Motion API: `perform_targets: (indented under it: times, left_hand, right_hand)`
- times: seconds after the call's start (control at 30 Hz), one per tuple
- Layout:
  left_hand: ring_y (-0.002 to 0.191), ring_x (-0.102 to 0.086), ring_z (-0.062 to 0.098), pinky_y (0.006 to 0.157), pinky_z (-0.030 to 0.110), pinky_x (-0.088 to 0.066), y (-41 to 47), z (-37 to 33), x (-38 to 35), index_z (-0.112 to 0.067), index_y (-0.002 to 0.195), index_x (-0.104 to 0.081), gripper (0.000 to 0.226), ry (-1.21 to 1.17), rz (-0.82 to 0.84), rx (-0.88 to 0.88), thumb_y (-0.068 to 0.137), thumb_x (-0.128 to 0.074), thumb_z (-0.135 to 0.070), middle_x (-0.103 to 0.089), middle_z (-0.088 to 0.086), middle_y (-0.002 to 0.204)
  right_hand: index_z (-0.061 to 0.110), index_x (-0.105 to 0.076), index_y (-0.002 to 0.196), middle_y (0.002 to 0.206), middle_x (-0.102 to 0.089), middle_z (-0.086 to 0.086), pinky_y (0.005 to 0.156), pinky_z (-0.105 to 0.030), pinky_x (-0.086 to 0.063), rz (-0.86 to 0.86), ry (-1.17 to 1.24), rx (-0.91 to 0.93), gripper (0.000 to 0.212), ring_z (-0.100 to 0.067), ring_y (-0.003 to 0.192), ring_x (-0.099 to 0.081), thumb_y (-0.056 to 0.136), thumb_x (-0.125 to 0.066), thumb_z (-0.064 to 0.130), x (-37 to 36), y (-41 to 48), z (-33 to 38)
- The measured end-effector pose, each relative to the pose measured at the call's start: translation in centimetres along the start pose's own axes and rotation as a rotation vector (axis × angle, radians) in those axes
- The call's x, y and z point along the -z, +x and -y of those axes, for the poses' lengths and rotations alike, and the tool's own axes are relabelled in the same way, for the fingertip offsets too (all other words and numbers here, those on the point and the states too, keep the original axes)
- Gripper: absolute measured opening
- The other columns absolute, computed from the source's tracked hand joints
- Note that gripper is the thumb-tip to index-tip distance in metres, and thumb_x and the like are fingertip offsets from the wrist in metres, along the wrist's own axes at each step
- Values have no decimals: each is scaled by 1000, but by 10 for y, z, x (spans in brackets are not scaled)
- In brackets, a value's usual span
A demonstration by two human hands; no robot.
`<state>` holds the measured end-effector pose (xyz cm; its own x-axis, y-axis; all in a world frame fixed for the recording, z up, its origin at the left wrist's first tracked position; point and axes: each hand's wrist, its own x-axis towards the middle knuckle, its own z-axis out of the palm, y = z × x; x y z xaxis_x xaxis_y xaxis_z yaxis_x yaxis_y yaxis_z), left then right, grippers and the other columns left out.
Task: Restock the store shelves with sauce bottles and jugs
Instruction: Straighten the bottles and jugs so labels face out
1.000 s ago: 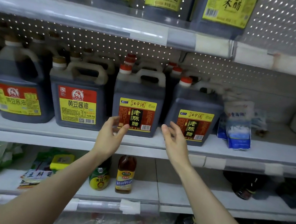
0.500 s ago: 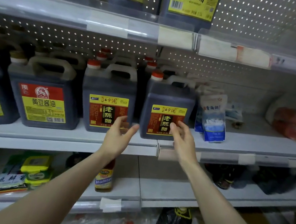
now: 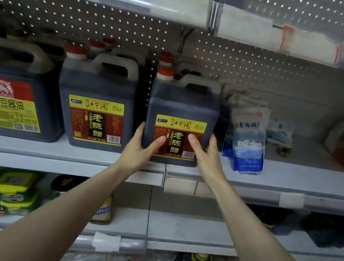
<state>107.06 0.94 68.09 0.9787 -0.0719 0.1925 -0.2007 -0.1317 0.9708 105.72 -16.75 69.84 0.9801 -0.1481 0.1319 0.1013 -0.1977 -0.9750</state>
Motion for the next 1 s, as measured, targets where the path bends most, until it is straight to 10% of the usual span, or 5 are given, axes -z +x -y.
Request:
perform_targets:
  times: [0.57,1.0]
  left_hand:
    - [107,-57,-3,89,16,-46,23,17,-5,-24,140,-36,54,-44,-5,-36,91,-58,-32,-60,-13,120]
    - [97,-55,-6,74,8,-46,32,20,-7,-28,127,-38,39,-71,-33,-22,93,-56,-31,-57,-19,108]
  right_hand:
    - [32,-40,135,105,-59,22,72,-16,-49,64,95,58,57,3,94,-60,84,-62,43,3,32,-22]
    - [27,-37,143,128,-58,7,85,-23,-50,48,78,73,83,-11,112,-58,69,-60,58,-3,44,-26]
